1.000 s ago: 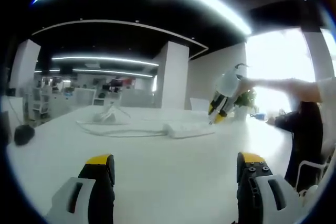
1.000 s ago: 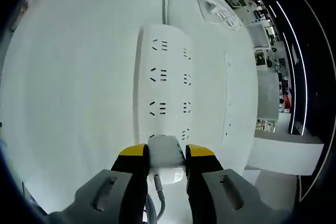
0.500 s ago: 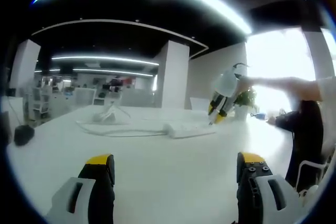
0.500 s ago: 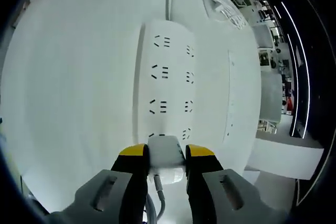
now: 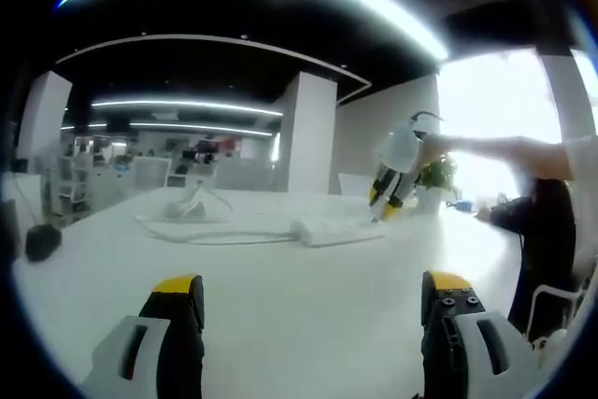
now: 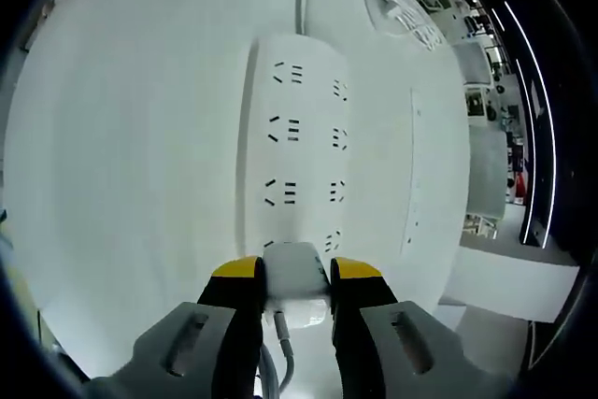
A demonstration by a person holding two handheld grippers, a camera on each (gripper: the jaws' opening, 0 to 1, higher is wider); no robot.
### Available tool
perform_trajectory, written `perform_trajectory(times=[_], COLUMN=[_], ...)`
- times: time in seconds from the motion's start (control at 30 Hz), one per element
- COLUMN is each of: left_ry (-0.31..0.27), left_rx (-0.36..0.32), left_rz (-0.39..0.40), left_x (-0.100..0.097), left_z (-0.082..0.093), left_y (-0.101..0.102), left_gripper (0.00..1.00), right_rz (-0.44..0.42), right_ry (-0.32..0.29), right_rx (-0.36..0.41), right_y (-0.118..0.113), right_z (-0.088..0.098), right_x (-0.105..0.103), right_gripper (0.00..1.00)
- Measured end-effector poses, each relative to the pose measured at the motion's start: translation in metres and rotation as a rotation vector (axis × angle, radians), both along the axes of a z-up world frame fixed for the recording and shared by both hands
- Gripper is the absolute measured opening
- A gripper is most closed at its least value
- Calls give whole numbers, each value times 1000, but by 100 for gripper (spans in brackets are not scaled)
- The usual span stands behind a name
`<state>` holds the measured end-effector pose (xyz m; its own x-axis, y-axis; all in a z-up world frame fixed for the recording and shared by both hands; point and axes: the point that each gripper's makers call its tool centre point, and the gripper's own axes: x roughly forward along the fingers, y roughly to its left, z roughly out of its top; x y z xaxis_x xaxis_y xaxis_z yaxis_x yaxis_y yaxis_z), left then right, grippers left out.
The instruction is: Straighten the power strip on the desk, plug the charger into it
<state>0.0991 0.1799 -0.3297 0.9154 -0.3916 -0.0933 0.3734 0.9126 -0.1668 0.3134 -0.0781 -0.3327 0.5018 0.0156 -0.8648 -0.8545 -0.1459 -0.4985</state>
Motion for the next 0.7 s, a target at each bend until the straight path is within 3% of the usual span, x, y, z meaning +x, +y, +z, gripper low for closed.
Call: perform_trajectory(times=[0.33, 0.7], left_ry=[1, 4], left_rx=[2, 4], left_rz=[-2, 8], left_x=[1, 3], left_z=[0, -1], left_y=[-3, -2], left_gripper=[99, 99], right_rz=[-22, -42], right_ry=[51, 67], right_rx=[-27, -21], right_y=[2, 4], right_z=[-1, -2], right_x=[0, 1], right_gripper=[25, 25])
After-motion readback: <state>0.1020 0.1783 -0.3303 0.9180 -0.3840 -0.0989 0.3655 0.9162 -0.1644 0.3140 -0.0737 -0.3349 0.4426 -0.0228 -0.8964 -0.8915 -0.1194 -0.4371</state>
